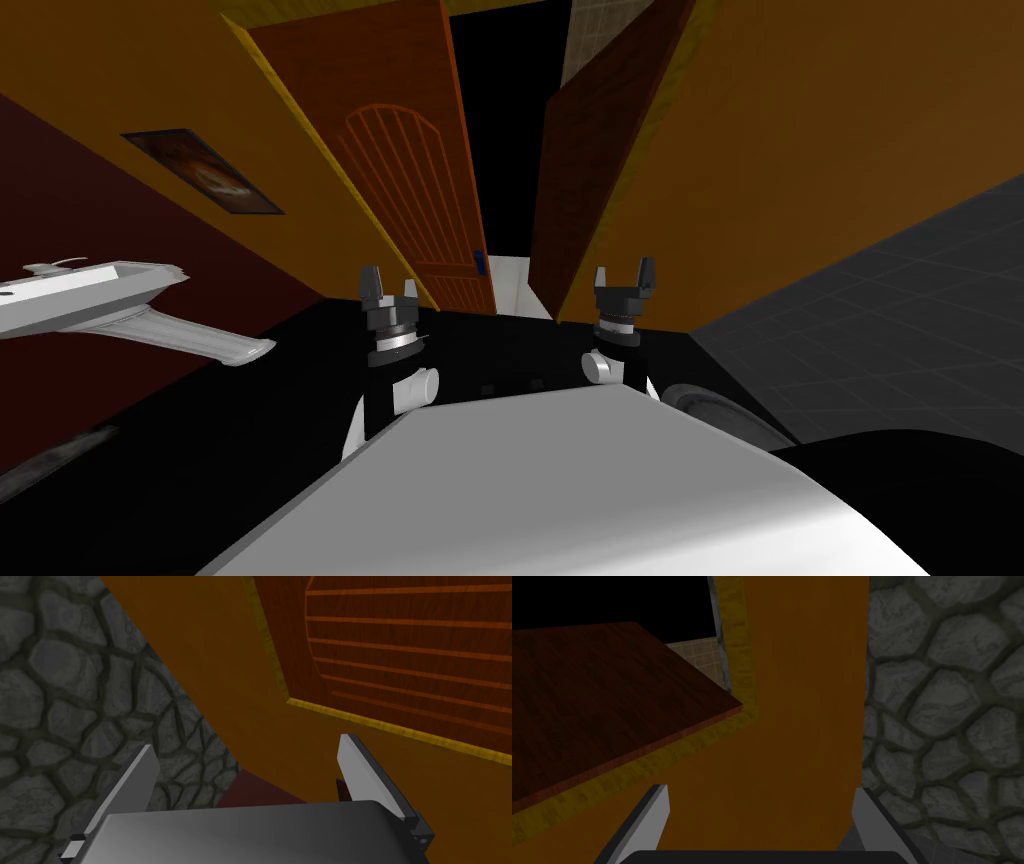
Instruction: Push the door open
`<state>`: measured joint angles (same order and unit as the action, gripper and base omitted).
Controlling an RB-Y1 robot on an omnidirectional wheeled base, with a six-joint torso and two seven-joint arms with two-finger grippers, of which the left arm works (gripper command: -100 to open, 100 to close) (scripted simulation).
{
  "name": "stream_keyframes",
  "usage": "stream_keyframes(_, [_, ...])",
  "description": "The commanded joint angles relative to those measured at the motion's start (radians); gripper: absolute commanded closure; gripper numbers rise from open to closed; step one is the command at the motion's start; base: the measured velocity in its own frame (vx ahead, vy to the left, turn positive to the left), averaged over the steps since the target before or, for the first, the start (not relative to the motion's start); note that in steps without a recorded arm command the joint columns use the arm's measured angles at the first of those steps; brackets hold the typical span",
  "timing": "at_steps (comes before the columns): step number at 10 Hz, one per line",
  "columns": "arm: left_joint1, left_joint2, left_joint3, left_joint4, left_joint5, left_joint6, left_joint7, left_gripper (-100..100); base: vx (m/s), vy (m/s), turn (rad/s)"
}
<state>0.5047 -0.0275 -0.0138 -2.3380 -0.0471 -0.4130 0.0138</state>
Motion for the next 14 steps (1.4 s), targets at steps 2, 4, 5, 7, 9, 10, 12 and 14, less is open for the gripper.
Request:
stream_keyframes(2, [-0.025, 0.017, -0.006, 0.063, 0.002, 0.010, 0.003, -100, 0.149, 0.022, -0.052])
stream_keyframes(4, [-0.037, 0.025, -0.008, 0.093, 0.003, 0.014, 0.004, -100, 0.154, 0.049, -0.028])
stream_keyframes(5, [-0.045, 0.029, -0.010, 0.112, 0.004, 0.017, 0.005, -100, 0.113, 0.029, -0.031])
stream_keyframes(7, [-0.060, 0.037, -0.014, 0.151, 0.005, 0.023, 0.007, -100, 0.090, 0.032, -0.037])
stream_keyframes(9, [-0.078, 0.045, -0.018, 0.195, 0.007, 0.030, 0.009, -100, 0.094, 0.022, -0.038])
stream_keyframes(10, [-0.087, 0.049, -0.020, 0.217, 0.008, 0.034, 0.010, -100, 0.094, 0.043, -0.033])
stream_keyframes(12, [-0.107, 0.056, -0.024, 0.267, 0.010, 0.041, 0.012, -100, 0.093, 0.057, -0.045])
stream_keyframes(14, [-0.127, 0.063, -0.029, 0.317, 0.012, 0.049, 0.014, -100, 0.109, 0.053, -0.042])
